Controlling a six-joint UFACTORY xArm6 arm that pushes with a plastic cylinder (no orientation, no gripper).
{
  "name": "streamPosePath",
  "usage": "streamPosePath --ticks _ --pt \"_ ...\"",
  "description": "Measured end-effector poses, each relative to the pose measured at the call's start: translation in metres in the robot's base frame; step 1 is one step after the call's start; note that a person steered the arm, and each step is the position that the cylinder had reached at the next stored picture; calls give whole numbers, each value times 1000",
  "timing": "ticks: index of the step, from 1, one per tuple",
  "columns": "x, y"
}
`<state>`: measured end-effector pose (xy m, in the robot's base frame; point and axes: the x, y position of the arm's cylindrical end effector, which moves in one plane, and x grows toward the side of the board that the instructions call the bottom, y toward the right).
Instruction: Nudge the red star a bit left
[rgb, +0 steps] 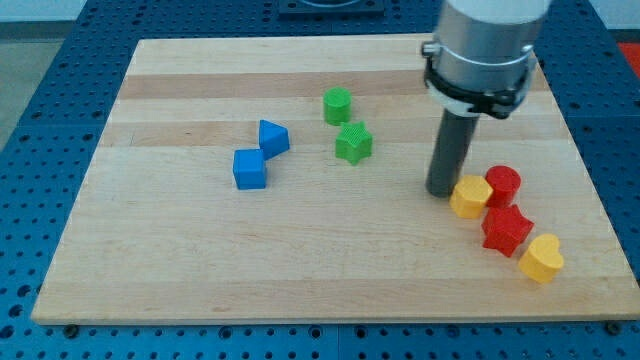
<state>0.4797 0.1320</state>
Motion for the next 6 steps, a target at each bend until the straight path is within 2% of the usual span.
streamPosePath --ticks 1,3,6 --pt "0 27" --pt "19 36" --pt "-37 44"
